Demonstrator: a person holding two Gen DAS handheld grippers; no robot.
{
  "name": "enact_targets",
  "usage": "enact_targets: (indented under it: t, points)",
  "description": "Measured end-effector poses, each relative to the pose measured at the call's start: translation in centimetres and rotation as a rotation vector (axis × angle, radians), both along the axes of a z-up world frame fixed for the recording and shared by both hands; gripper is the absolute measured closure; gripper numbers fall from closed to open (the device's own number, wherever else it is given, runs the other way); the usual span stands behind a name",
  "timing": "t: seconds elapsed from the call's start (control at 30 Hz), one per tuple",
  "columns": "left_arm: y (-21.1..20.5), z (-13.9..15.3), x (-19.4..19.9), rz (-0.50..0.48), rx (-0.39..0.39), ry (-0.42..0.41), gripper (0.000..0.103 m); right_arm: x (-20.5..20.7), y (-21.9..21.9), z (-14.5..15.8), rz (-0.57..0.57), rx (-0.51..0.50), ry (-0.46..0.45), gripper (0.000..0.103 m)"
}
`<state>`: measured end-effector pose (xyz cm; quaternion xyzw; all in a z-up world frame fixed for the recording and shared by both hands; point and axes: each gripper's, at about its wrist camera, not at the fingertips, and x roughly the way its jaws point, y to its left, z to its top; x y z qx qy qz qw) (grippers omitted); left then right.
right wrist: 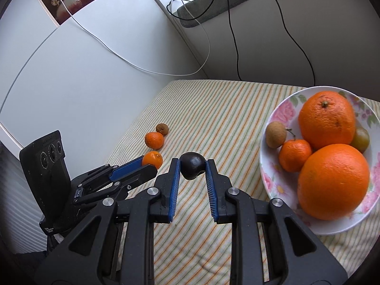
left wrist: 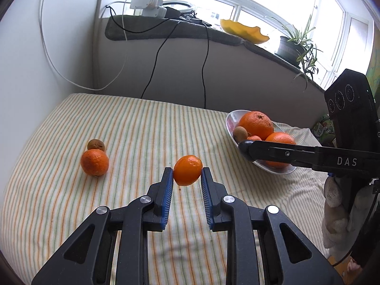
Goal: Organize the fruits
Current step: 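Carry the mandarin and plum with both grippers over the white plate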
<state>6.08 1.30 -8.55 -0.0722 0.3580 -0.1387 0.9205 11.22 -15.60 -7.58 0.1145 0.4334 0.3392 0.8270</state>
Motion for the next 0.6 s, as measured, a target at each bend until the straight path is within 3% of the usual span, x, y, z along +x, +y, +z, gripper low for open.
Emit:
enact_targets:
  t: [0.6]
  points:
    - [-6.6,0.5,3.2,-0.118,0.009,0.000,0.081,-0.8,-10.3,0.9,-0.192,0.015,-0.039,0.080]
